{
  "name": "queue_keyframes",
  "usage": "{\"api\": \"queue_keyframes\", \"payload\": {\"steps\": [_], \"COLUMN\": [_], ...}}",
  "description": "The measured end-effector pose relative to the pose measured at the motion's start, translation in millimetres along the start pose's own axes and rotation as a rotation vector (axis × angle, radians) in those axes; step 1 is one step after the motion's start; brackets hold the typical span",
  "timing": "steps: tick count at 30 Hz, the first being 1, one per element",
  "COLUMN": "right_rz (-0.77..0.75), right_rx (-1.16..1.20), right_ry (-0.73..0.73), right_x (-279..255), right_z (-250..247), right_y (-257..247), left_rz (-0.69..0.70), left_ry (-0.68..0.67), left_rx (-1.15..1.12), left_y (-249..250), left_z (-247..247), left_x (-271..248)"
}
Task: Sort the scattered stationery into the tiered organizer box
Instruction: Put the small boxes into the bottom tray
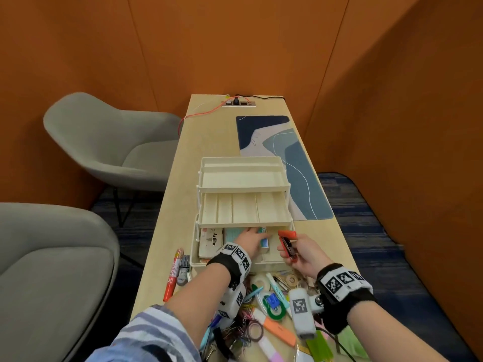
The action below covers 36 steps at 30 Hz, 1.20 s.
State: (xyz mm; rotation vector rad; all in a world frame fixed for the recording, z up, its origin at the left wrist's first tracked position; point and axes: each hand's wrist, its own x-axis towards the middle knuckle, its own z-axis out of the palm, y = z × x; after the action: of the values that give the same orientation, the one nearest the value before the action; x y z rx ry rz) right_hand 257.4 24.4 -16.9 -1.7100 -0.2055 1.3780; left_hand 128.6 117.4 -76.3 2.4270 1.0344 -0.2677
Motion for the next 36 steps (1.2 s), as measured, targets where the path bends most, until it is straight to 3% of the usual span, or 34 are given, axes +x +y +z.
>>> {"api": "queue_keyframes", "payload": {"steps": [6, 10, 17, 23, 27, 32, 36], "right_rz": [-0.096, -0.133, -0.142, -0.086, -0.189, -0.223, -0.284], "right_rx": [-0.27, -0.443, -0.778, -0.917, -0.909, -1.006, -1.091], "right_ry": [0.157, 0.245, 0.057, 0.055, 0.084, -0.038, -0.035], "right_x": [24, 30, 31, 35, 37, 42, 42], "right_z": [25, 34, 37, 44, 42, 37, 38], "right_y": [-7, -3, -6, -11, -10, -9, -3], "left_rz": [-0.142, -0.136, -0.127, -0.138, -0.136, -0.144, -0.128], "left_ry": [0.158, 0.198, 0.194, 0.22, 0.229, 0.208, 0.164], "left_rx": [-0.076, -0.054, -0.059, -0.135, -0.148, -0.085, -0.119], "left_y": [6, 4, 3, 0, -2, 0, 2], "left_z": [9, 12, 11, 8, 8, 8, 12], "left_x": [-6, -12, -13, -12, -8, -7, -9]}}
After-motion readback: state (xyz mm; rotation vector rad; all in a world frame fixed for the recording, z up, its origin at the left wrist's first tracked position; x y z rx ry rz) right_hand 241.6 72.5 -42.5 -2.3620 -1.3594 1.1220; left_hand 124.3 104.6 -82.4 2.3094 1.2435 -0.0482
